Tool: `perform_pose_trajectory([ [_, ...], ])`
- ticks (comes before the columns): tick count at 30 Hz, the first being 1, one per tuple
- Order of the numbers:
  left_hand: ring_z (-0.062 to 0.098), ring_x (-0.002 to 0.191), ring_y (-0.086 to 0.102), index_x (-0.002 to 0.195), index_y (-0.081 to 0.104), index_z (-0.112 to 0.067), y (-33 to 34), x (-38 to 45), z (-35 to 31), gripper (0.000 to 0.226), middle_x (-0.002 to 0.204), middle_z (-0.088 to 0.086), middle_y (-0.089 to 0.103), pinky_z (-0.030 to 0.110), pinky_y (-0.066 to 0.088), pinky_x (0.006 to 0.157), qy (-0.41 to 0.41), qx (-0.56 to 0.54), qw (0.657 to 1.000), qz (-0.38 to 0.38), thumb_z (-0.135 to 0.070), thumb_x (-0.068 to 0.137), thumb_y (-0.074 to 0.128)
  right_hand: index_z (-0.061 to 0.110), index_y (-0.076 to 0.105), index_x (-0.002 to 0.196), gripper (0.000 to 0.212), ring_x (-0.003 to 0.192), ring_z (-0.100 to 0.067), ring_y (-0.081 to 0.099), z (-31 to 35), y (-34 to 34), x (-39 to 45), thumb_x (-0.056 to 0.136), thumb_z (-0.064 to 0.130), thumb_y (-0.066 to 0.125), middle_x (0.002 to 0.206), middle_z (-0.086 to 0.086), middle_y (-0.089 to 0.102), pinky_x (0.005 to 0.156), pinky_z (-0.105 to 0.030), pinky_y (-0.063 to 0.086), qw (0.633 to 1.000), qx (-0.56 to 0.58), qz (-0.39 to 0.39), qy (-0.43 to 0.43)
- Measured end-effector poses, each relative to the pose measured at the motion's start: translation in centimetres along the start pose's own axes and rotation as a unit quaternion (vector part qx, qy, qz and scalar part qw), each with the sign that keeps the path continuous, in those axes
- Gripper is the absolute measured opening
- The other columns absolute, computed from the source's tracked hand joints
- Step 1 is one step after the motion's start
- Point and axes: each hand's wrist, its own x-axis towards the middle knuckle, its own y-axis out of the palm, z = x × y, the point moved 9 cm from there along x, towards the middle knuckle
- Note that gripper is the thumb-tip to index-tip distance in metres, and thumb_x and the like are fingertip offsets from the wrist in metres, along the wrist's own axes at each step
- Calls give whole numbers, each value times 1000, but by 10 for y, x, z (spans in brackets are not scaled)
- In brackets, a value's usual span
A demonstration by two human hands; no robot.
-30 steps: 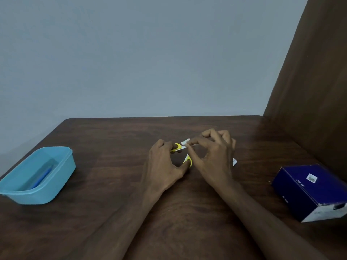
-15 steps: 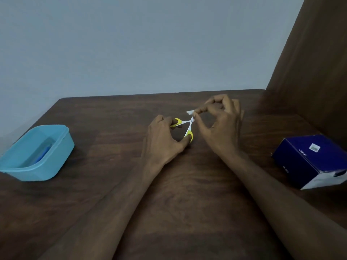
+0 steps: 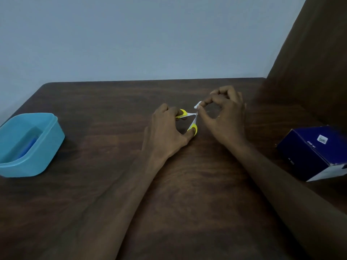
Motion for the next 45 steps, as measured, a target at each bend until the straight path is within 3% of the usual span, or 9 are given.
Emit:
perform_pose_trajectory([
  [3,13,102,64,117,72,-35,3,1,1,51,104,-11,54,36,55,71,-6,1,1000,10,-61,76,84,43,73,85,6,106,-22,61,-11,-6,4,85,47,77,110,6,61,95,-51,50,999,25,-23,28],
  [9,13,105,62,116,70,-35,5,3,4,50,105,-12,53,32,43,66,-18,6,1000,18,-63,77,81,33,80,86,6,103,-18,57,8,0,-2,85,39,80,112,8,61,90,-44,47,999,4,10,-40],
  [12,11,104,61,118,70,-37,7,4,6,51,104,-14,52,32,45,68,-23,6,1000,21,-65,77,80,30,78,89,4,103,-23,63,-5,-15,4,88,33,81,109,4,62,92,-48,52,998,28,-49,-3],
  [16,12,104,62,120,70,-36,7,5,9,52,106,-14,53,33,49,71,-33,-2,999,21,-65,78,80,24,77,89,8,102,-24,61,-2,-29,2,90,30,82,108,0,62,93,-28,45,997,16,-77,-22],
  [21,12,106,63,121,70,-37,6,7,12,53,108,-14,55,32,45,70,-47,-12,999,24,-64,77,81,30,78,86,8,104,-20,56,4,-2,-1,84,38,80,113,6,60,89,-52,51,999,-7,10,-35],
  [25,11,103,63,118,71,-38,5,4,12,51,106,-14,57,30,43,70,-51,-14,998,20,-66,76,80,31,79,87,7,106,-21,57,-10,-12,0,84,38,81,113,5,59,93,-50,50,1000,-4,-14,5],
  [30,11,105,61,117,70,-38,4,4,14,50,103,-16,54,29,40,72,-66,-24,997,18,-65,76,80,31,79,85,6,101,-20,58,16,-5,-6,81,34,83,113,5,59,88,-45,47,998,-10,13,-65],
  [36,9,103,62,115,70,-40,4,5,18,50,102,-17,54,29,43,70,-71,-14,997,9,-67,75,80,32,79,84,7,104,-20,58,2,-10,-1,82,39,80,113,7,59,89,-53,51,1000,6,-19,-22],
  [45,9,99,64,118,72,-39,3,5,16,50,103,-15,59,31,49,72,-67,-24,997,7,-67,76,79,23,81,86,6,95,-22,57,26,-21,-6,84,27,85,110,0,61,85,-44,49,994,44,-44,-88],
])
